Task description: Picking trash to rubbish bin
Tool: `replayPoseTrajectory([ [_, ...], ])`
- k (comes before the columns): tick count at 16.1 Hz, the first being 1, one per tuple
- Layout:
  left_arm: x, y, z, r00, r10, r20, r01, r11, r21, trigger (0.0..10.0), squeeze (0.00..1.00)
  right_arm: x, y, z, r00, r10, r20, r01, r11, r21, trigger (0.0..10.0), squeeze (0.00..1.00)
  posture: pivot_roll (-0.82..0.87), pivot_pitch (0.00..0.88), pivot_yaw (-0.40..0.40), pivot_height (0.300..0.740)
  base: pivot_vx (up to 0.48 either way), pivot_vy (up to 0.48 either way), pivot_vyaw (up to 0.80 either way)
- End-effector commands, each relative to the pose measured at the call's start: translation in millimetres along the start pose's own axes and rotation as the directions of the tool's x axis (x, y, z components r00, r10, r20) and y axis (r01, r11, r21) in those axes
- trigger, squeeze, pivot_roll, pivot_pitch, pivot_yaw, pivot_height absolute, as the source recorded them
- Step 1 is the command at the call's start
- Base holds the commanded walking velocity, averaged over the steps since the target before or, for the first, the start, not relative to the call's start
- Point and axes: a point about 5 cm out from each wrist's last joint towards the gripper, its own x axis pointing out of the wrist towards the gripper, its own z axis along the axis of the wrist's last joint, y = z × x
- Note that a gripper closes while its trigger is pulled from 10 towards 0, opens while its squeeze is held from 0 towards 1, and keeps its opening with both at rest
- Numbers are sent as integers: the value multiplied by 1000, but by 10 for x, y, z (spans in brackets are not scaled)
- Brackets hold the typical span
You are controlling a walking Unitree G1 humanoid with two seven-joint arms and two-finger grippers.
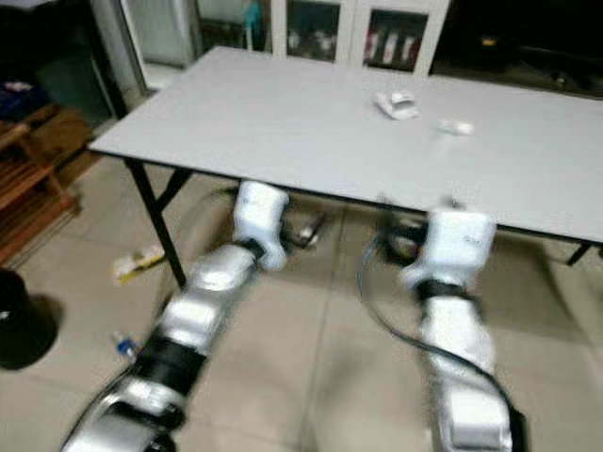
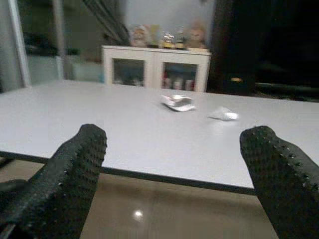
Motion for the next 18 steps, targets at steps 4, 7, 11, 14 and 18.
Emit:
replayPoseTrajectory([
  [4, -12, 70, 98, 999, 0, 34, 0, 1000, -1, 10000, 0, 7, 58, 47, 1000, 7, 26, -7, 1000, 11, 10000, 0, 124, 12, -33, 740, 0, 0, -523],
  [7, -11, 63, 123, 999, -15, 43, 15, 1000, 11, 10000, 0, 5, 59, 46, 1000, 7, 30, -7, 1000, 5, 10000, 0, 123, 11, -29, 740, 446, 0, 0],
  [11, -14, 72, 134, 999, -16, 44, 16, 1000, 13, 10000, 0, 12, 79, 55, 999, 12, 38, -12, 1000, -2, 10000, 0, 128, 11, -27, 740, 480, 0, 0],
  [14, -12, 75, 143, 999, -19, 44, 18, 1000, 16, 10000, 0, 22, 83, 53, 999, 10, 40, -10, 1000, -5, 10000, 0, 129, 11, -24, 740, 480, 0, 0],
  [18, -2, 77, 165, 999, -20, 48, 19, 1000, 19, 10000, 0, 30, 83, 53, 999, 11, 44, -11, 1000, -10, 10000, 0, 129, 5, -23, 740, 472, 0, 0],
])
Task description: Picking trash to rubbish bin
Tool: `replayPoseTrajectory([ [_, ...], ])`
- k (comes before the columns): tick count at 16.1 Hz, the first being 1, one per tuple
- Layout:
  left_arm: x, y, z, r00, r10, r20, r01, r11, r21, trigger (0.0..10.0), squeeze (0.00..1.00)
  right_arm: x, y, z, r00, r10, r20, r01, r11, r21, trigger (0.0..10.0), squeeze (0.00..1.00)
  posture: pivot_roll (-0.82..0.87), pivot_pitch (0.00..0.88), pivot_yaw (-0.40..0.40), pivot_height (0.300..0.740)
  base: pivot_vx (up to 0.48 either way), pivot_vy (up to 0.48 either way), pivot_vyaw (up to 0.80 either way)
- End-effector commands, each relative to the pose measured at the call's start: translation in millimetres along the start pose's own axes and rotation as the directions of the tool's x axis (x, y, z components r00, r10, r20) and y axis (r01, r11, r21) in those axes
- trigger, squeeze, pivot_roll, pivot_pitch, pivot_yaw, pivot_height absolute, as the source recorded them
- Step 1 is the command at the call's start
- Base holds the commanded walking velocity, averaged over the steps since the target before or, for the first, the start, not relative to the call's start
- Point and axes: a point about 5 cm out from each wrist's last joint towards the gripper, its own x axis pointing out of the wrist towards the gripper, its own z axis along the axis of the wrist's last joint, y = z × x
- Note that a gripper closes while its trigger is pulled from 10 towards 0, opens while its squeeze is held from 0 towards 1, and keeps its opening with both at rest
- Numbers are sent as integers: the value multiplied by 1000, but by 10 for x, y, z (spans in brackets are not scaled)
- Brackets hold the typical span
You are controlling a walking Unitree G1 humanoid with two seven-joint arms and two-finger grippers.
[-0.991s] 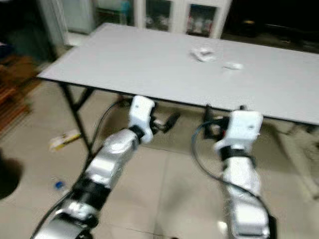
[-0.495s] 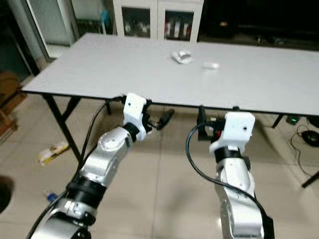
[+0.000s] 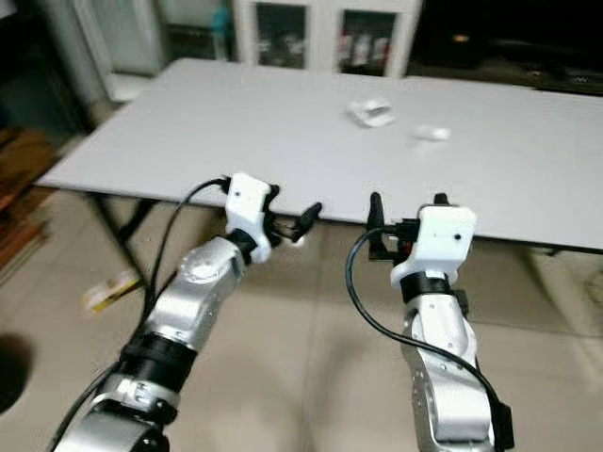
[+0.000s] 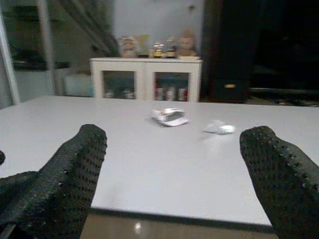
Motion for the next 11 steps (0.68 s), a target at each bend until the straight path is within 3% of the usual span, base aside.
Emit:
replayPoseTrajectory([
  [1, 51, -64, 63, 999, -29, 12, 29, 1000, 9, 10000, 0, 0, -61, 8, 1000, -21, 6, 21, 1000, -22, 10000, 0, 129, 5, -23, 740, 469, 0, 0],
  [11, 109, 37, 166, 1000, 12, 27, -13, 999, 31, 10000, 0, 74, -103, 4, 998, -62, -15, 61, 994, -91, 10000, 0, 131, 0, -24, 740, 469, 0, 0],
])
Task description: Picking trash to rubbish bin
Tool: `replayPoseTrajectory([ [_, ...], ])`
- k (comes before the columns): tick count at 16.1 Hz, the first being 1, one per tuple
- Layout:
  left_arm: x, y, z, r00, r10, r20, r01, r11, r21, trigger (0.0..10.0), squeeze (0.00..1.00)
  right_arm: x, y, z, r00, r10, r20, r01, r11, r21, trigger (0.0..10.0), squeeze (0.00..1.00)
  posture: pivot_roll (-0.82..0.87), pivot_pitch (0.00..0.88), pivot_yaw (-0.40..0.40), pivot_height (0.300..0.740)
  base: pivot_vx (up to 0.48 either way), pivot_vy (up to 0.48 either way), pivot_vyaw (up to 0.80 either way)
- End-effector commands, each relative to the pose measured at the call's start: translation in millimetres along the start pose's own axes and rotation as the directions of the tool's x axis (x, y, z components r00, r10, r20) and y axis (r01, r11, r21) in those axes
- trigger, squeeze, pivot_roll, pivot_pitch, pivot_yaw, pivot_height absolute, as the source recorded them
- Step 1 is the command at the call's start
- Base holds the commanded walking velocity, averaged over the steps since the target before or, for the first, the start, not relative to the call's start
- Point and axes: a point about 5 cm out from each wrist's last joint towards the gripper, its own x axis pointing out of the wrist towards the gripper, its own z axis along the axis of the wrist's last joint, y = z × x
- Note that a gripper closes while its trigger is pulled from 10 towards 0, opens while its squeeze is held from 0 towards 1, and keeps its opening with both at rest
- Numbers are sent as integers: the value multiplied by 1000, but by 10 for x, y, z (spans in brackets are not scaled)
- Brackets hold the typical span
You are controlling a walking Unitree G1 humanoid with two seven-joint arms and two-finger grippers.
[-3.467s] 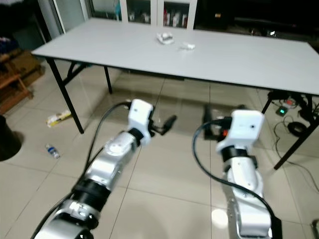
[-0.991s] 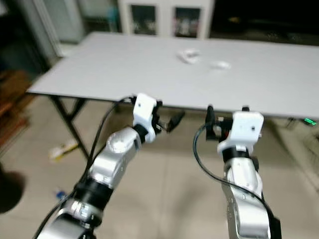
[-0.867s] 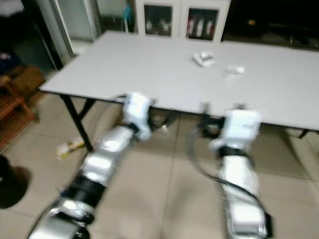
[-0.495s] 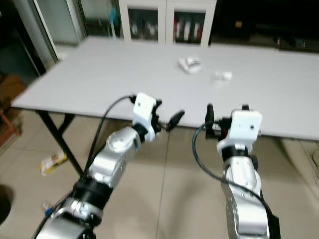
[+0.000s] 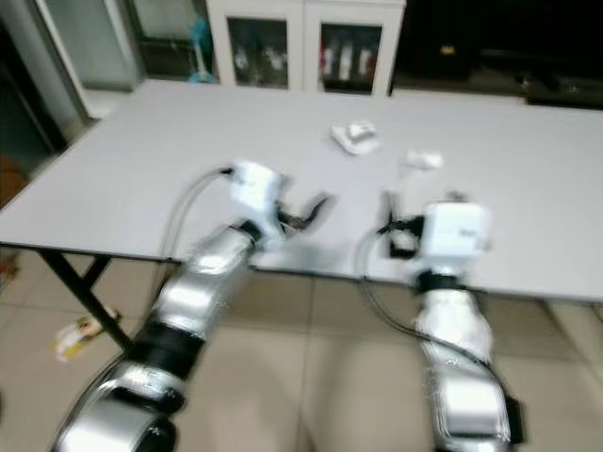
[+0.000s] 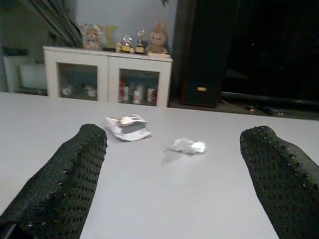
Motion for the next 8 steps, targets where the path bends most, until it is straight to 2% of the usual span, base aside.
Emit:
replayPoseTrajectory([
  [1, -25, 139, 60, 999, 39, 12, -39, 999, 23, 10000, 0, 21, 103, 54, 999, 27, 20, -27, 1000, -12, 10000, 0, 133, 1, -26, 740, 469, 0, 0],
  [8, -30, 147, 41, 999, 38, 3, -38, 998, 40, 10000, 0, 37, 94, 30, 1000, -4, -6, 4, 999, -34, 10000, 0, 134, 6, -25, 740, 476, 0, 0],
])
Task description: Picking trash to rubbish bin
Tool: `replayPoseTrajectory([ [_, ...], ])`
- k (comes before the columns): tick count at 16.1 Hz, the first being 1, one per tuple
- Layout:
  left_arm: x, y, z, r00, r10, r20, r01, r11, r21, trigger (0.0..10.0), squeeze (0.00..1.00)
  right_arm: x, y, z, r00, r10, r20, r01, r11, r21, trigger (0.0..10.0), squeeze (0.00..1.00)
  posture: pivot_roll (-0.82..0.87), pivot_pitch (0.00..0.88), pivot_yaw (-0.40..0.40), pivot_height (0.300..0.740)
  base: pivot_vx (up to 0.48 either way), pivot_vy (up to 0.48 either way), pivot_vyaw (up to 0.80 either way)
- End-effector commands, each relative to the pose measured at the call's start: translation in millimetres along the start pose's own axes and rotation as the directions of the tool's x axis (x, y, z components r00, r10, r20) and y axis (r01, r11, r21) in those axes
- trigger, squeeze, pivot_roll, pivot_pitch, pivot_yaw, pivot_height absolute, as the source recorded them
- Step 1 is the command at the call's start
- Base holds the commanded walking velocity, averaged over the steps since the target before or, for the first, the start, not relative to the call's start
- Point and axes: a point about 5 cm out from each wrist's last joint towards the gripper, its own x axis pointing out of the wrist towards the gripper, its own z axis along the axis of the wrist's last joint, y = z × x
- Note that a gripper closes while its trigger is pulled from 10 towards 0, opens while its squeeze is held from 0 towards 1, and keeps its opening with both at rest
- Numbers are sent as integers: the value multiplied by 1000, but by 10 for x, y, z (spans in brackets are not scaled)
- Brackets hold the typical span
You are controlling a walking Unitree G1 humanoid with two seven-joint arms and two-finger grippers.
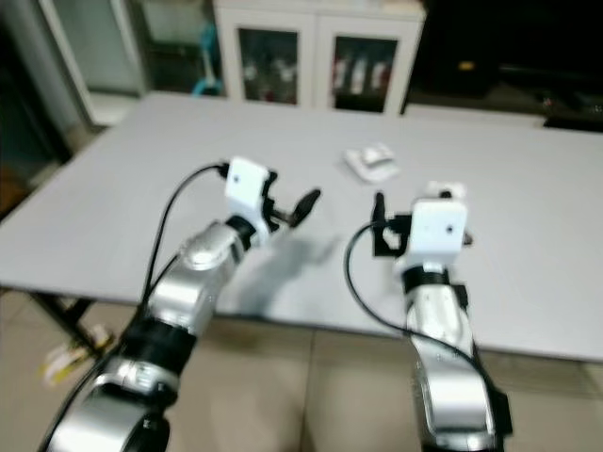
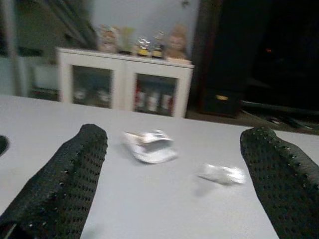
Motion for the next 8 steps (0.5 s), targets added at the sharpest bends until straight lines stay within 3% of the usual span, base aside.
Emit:
replayPoseTrajectory([
  [1, 9, 15, 41, 1000, -1, 6, 1, 1000, 25, 10000, 0, 24, -9, 24, 1000, -17, 1, 17, 1000, -7, 10000, 0, 133, 7, -26, 740, 480, 0, 0],
  [3, 14, 23, 21, 1000, 7, -5, -7, 1000, 15, 10000, 0, 22, -20, 25, 1000, -28, 0, 28, 1000, -8, 10000, 0, 131, 8, -26, 740, 452, 0, 0],
  [8, 13, 36, 5, 999, 36, -9, -36, 999, 0, 10000, 0, 20, -62, 14, 999, -50, -11, 50, 999, -3, 10000, 0, 134, 8, -29, 740, 0, 0, -94],
])
